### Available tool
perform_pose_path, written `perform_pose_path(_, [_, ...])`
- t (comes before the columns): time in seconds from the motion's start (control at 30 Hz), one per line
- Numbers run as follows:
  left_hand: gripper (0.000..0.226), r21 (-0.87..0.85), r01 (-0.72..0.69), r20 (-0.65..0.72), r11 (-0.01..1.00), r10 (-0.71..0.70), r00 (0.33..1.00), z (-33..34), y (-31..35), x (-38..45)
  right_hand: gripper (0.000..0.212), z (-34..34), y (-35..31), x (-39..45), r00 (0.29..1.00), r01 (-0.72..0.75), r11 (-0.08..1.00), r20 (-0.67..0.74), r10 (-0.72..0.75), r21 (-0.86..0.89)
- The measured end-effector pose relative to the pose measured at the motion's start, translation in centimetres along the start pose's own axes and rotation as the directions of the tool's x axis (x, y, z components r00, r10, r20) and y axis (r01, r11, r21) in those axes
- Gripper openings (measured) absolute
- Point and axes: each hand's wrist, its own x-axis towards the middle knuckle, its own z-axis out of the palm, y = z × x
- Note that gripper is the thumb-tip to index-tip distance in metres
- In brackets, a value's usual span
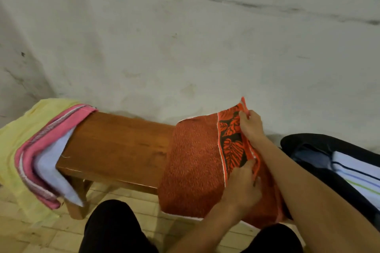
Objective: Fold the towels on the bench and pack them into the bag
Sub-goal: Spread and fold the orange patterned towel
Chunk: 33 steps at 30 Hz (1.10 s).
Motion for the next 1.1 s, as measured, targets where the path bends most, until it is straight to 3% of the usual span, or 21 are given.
perform_pose_path(0.27, [0.043,0.266,0.147,0.213,0.953,-0.207,0.955,7.2,-1.4,0.1,0.043,-3.4,9.7,0.8,0.982,-0.11,0.952,0.115,0.148,-0.287])
perform_pose_path(0.5, [0.04,0.515,0.205,0.136,0.832,-0.315,0.939,5.2,-4.9,0.5,0.041,-1.9,11.9,0.4,0.95,-0.222,0.894,0.12,0.288,-0.388])
perform_pose_path(0.67, [0.041,0.668,0.165,0.056,0.725,-0.27,0.961,-0.3,-7.9,1.6,0.031,-1.3,11.0,-0.3,0.918,-0.336,0.906,0.125,0.375,-0.257])
perform_pose_path(0.73, [0.045,0.695,0.147,0.054,0.704,-0.254,0.966,-3.4,-9.1,2.3,0.031,-0.7,11.5,-0.9,0.878,-0.438,0.895,0.173,0.445,-0.084])
perform_pose_path(0.83, [0.048,0.711,0.124,0.1,0.693,-0.274,0.957,-8.3,-10.8,3.1,0.018,-0.4,9.9,-3.5,0.779,-0.609,0.767,0.335,0.531,0.2])
perform_pose_path(0.97, [0.027,0.716,0.054,0.163,0.696,-0.242,0.957,-13.1,-12.5,2.6,0.02,-0.3,8.4,-6.1,0.678,-0.659,0.741,0.53,0.509,0.131])
perform_pose_path(1.1, [0.018,0.695,-0.008,0.192,0.719,-0.175,0.966,-14.8,-13.7,0.5,0.015,-0.5,8.5,-7.0,0.626,-0.686,0.719,0.591,0.508,0.109])
